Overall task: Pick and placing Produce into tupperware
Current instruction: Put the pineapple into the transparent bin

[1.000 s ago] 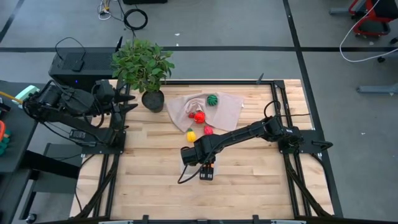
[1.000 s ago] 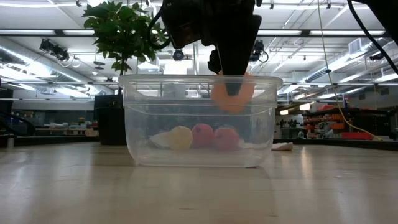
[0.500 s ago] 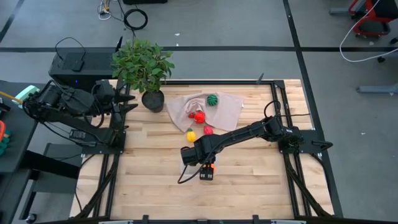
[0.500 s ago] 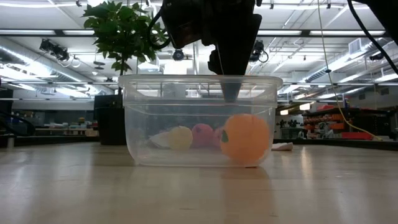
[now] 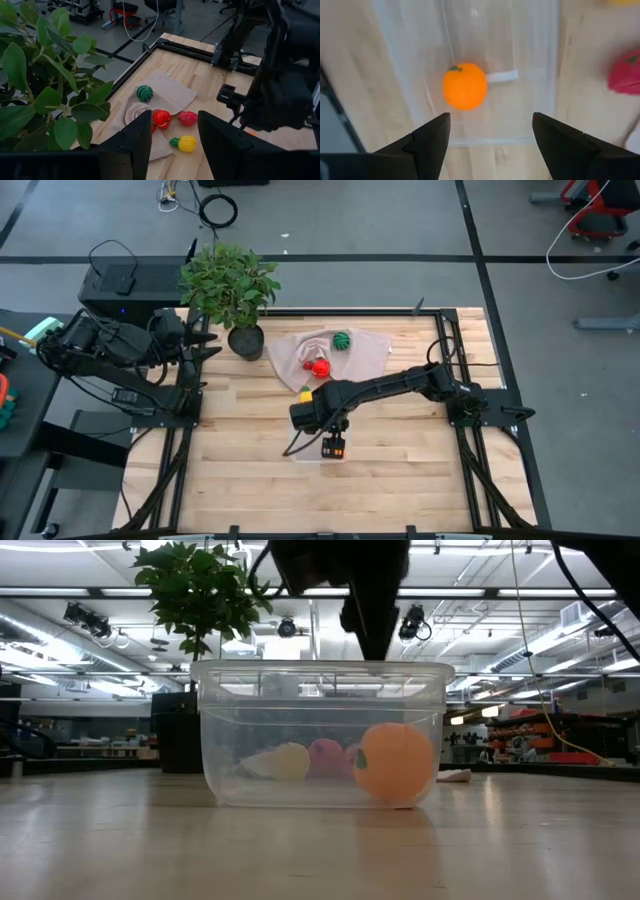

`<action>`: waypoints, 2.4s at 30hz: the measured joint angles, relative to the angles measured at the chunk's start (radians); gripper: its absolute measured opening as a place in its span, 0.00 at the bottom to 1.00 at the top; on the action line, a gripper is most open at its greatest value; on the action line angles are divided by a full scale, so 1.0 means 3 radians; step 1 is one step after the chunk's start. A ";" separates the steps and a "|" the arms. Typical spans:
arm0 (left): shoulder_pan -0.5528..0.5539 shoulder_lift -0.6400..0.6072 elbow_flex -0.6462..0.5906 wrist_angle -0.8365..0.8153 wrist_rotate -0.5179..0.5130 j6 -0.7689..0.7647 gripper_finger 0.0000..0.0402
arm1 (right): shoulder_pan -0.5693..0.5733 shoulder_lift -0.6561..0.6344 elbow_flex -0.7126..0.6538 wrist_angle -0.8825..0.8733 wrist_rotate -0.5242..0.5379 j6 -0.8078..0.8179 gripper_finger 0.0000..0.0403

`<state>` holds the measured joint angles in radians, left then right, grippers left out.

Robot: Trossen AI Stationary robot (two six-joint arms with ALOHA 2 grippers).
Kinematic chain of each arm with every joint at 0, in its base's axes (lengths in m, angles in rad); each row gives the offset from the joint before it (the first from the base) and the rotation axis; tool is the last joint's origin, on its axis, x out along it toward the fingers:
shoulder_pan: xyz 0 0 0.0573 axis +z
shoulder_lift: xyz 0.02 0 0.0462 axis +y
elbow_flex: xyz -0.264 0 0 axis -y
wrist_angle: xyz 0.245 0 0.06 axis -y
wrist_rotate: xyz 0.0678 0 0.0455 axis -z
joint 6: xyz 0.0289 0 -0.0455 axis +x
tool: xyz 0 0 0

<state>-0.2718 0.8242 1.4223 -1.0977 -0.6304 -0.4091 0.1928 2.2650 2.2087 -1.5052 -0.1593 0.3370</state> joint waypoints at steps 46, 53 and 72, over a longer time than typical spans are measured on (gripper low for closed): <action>0.0001 0.0431 -0.0017 0.2126 0.0119 0.1156 0.42 | -0.0810 -0.2313 0.0443 0.0125 0.1142 -0.0132 0.01; 0.0001 0.0834 -0.0019 0.2990 0.0223 0.1557 0.42 | -0.0806 -0.2573 0.0445 -0.0034 0.1368 -0.0086 0.00; 0.0592 0.1937 -0.0023 0.4009 0.1320 0.0890 0.41 | -0.0784 -0.3625 0.0445 0.0032 0.1459 -0.0251 0.00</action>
<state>-0.0942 1.4053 1.4155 0.1050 -0.2345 -0.1420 -0.0425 1.1774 2.3421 -1.4957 0.2785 0.2618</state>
